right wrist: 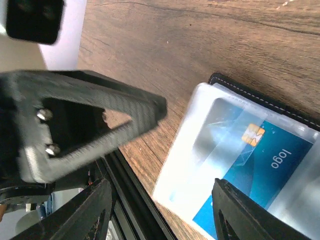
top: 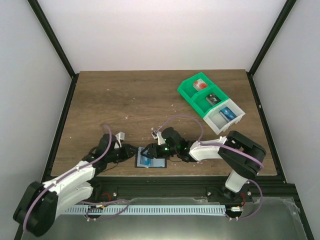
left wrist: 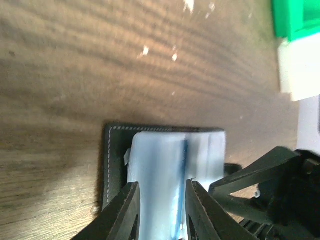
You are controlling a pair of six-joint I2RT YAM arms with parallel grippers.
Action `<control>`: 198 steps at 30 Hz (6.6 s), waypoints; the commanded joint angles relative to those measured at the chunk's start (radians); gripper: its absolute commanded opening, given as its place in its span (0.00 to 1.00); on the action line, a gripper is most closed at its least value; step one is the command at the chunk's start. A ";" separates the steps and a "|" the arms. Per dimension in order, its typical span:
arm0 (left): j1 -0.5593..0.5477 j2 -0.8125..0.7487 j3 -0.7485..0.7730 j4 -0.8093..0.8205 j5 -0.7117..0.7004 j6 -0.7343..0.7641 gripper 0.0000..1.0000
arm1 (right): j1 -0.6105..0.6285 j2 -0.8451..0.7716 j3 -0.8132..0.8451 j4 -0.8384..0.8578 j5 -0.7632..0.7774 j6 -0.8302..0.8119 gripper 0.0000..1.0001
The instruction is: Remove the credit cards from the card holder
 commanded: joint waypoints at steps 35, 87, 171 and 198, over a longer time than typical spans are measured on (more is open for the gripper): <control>-0.020 0.257 -0.055 0.232 0.124 0.042 0.01 | 0.007 -0.006 0.002 -0.266 0.196 -0.054 0.29; -0.042 0.198 -0.068 0.159 0.077 0.014 0.03 | 0.004 0.034 -0.062 0.065 0.064 0.144 0.22; -0.049 -0.119 -0.076 0.696 0.186 -0.362 0.00 | -0.084 -0.580 -0.382 0.344 0.084 0.337 0.54; -0.054 -0.260 -0.150 0.599 0.021 -0.398 0.00 | -0.076 -0.301 -0.321 0.648 -0.015 0.401 0.01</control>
